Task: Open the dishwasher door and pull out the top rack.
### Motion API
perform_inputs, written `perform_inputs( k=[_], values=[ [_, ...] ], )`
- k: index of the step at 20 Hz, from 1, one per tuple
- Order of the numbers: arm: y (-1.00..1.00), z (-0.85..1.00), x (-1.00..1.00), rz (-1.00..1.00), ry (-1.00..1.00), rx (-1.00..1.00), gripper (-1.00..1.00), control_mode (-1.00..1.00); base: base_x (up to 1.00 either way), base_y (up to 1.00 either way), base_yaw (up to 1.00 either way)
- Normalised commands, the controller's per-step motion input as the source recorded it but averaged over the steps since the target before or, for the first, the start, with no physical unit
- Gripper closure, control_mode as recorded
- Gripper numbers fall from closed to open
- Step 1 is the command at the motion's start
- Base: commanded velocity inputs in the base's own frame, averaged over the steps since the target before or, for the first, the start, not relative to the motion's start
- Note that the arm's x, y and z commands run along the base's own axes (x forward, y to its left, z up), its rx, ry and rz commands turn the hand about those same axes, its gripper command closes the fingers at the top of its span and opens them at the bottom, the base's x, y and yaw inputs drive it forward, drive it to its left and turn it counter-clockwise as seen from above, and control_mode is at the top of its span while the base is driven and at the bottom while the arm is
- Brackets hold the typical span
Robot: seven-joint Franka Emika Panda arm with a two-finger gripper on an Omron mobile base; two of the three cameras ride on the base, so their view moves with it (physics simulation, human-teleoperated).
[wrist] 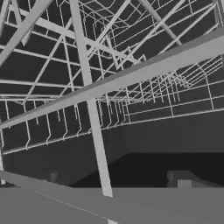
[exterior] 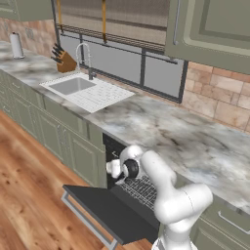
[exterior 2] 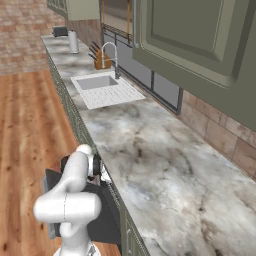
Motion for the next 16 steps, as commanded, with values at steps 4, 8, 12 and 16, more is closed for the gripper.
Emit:
perform_inputs(
  k=[4, 8, 12, 16],
  values=[
    [-0.18, -1.00, 0.00, 0.12, 0.04, 0.53, -1.00, -1.00, 0.00, 0.00, 0.00],
    [0.16, -1.00, -0.17, 0.11, 0.09, 0.57, -1.00, -1.00, 0.00, 0.00, 0.00],
    [0.81, -0.90, -0.29, 0.04, 0.11, 0.52, -1.00, -1.00, 0.00, 0.00, 0.00],
    [0.85, -0.66, -0.35, 0.02, 0.13, 0.55, -1.00, -1.00, 0.00, 0.00, 0.00]
  ],
)
